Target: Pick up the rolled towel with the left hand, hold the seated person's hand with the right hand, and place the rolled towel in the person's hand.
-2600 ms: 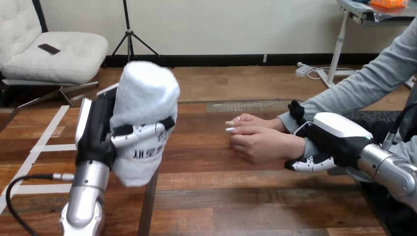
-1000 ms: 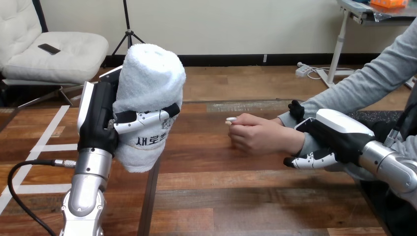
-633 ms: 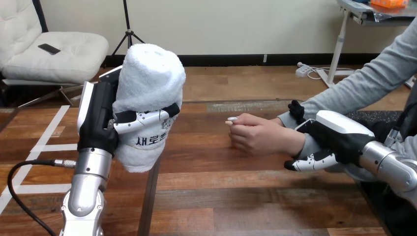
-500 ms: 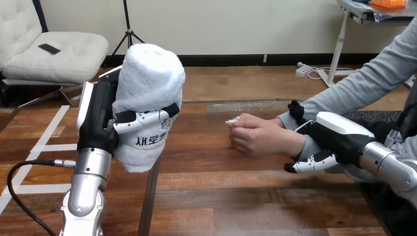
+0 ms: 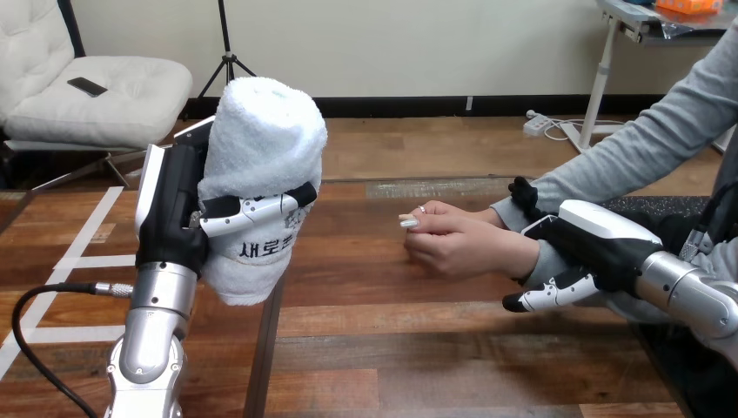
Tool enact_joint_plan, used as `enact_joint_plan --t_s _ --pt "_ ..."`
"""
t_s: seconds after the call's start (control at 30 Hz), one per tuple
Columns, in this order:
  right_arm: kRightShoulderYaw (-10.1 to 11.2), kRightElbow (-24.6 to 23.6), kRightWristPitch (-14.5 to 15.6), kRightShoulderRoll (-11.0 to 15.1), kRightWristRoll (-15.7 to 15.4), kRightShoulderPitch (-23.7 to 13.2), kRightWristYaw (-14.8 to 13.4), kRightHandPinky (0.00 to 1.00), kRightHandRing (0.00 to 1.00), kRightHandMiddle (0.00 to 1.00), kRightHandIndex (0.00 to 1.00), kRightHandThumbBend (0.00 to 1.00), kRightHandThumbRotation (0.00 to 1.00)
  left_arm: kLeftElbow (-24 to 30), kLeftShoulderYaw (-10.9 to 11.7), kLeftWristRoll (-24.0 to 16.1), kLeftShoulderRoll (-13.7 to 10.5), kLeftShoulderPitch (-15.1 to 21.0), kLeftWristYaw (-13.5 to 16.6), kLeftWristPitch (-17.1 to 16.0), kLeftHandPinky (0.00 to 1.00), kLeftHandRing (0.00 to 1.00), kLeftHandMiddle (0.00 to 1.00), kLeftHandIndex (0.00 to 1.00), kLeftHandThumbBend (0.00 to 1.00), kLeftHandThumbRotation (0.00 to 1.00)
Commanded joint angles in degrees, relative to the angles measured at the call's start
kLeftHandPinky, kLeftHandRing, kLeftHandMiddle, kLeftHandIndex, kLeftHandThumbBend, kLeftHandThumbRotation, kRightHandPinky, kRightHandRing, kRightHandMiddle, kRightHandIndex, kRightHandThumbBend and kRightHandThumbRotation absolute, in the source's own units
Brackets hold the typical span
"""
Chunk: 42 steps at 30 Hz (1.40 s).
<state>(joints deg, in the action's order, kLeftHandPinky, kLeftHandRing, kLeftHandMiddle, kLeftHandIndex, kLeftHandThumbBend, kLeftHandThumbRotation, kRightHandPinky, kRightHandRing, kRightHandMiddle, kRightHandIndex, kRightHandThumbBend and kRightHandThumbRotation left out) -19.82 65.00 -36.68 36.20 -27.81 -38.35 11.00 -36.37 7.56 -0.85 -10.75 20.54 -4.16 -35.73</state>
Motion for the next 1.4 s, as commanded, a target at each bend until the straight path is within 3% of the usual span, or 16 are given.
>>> enact_joint_plan --t_s 0.0,1.37 --pt "0.7 -1.8 -0.2 -0.6 0.5 -1.2 0.0 0.47 0.51 0.55 0.56 0.78 0.36 1.2 0.2 0.2 -1.3 3.3 -0.1 -1.6 0.29 0.33 0.39 0.40 0.60 0.00" --pt "-0.1 -3.1 -0.5 -0.1 -1.8 -0.5 -2.5 0.54 0.59 0.62 0.61 0.85 0.37 1.8 0.3 0.6 -0.9 2.3 -0.7 -2.1 0.30 0.34 0.39 0.40 0.60 0.00"
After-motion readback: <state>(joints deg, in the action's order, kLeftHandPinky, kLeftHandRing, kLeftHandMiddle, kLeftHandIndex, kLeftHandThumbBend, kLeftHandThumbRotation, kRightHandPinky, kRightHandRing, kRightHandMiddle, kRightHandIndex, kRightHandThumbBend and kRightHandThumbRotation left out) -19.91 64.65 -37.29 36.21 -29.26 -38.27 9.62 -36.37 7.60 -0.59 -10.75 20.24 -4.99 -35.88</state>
